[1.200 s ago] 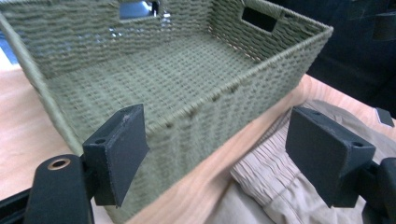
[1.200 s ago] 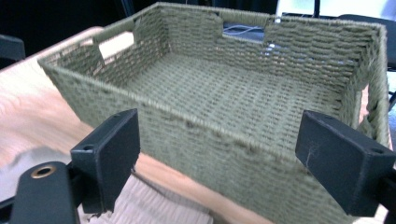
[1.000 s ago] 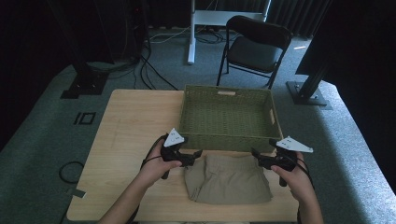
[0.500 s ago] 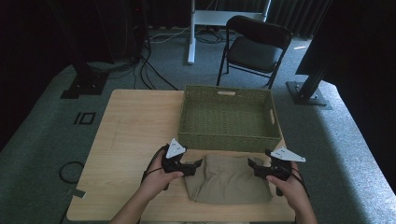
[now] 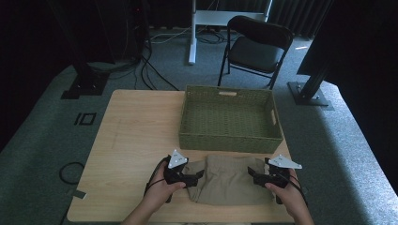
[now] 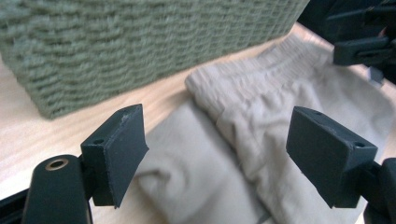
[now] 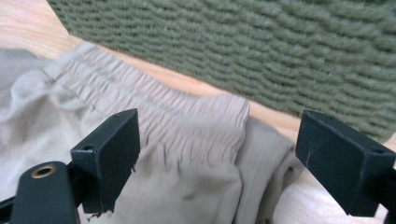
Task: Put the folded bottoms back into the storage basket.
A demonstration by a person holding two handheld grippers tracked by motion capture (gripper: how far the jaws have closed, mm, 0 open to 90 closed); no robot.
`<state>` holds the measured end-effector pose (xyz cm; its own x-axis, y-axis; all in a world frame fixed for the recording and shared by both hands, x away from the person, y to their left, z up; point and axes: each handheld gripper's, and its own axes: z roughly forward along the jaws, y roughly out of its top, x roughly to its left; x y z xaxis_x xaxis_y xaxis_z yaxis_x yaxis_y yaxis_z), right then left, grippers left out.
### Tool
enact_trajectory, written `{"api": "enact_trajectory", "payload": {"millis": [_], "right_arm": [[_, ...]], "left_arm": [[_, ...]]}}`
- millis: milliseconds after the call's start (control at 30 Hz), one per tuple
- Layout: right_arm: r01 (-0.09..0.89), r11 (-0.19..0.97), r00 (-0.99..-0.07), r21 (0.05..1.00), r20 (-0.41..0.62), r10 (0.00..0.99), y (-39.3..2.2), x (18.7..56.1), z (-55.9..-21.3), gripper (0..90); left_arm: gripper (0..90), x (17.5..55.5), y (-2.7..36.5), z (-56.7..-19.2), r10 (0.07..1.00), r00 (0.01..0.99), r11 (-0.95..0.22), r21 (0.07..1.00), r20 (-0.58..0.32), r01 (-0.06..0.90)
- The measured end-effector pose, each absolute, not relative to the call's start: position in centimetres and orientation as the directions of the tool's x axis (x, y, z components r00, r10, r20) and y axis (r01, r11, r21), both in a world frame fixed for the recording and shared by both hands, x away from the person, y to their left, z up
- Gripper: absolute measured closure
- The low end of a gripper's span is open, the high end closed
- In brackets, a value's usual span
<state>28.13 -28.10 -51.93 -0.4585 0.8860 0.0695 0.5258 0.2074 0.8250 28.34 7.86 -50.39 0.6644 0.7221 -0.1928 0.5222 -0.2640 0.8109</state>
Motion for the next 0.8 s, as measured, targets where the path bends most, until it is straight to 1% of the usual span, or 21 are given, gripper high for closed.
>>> {"api": "enact_trajectory", "payload": {"millis": [67,200,367,400,567,667,800], "right_arm": [[0.531,0.207,-0.456,0.822,0.071,0.887,-28.2,28.0,-52.2,13.5],[0.541,0.209,-0.449,0.815,0.069,0.891,-28.2,27.7,-52.6,13.5],[0.555,0.217,-0.447,0.803,0.068,0.892,-28.2,27.5,-53.4,13.5],[0.557,0.221,-0.448,0.8,0.065,0.892,-28.3,27.5,-53.5,13.5],[0.577,0.23,-0.449,0.784,0.069,0.891,-28.2,27.6,-54.2,13.6],[0.605,0.248,-0.431,0.757,0.049,0.901,-28.2,27.9,-54.9,13.6],[0.636,0.228,-0.409,0.738,0.071,0.91,-28.1,28.0,-55.7,13.5]], "left_arm": [[20.6,27.9,7.6,-51.3,0.722,0.659,-0.27,0.793,-0.209,0.547],[20.6,27.6,7.4,-52.2,0.734,0.651,-0.292,0.774,-0.195,0.562],[20.6,27.7,7.1,-53.0,0.746,0.636,-0.296,0.757,-0.199,0.583],[20.6,27.7,6.8,-53.3,0.74,0.631,-0.275,0.751,-0.232,0.6],[20.0,27.9,5.9,-53.7,0.718,0.646,-0.285,0.736,-0.261,0.614],[19.5,28.1,5.3,-53.9,0.714,0.651,-0.297,0.731,-0.257,0.614],[18.9,28.4,4.8,-54.0,0.722,0.649,-0.314,0.722,-0.24,0.616]]}}
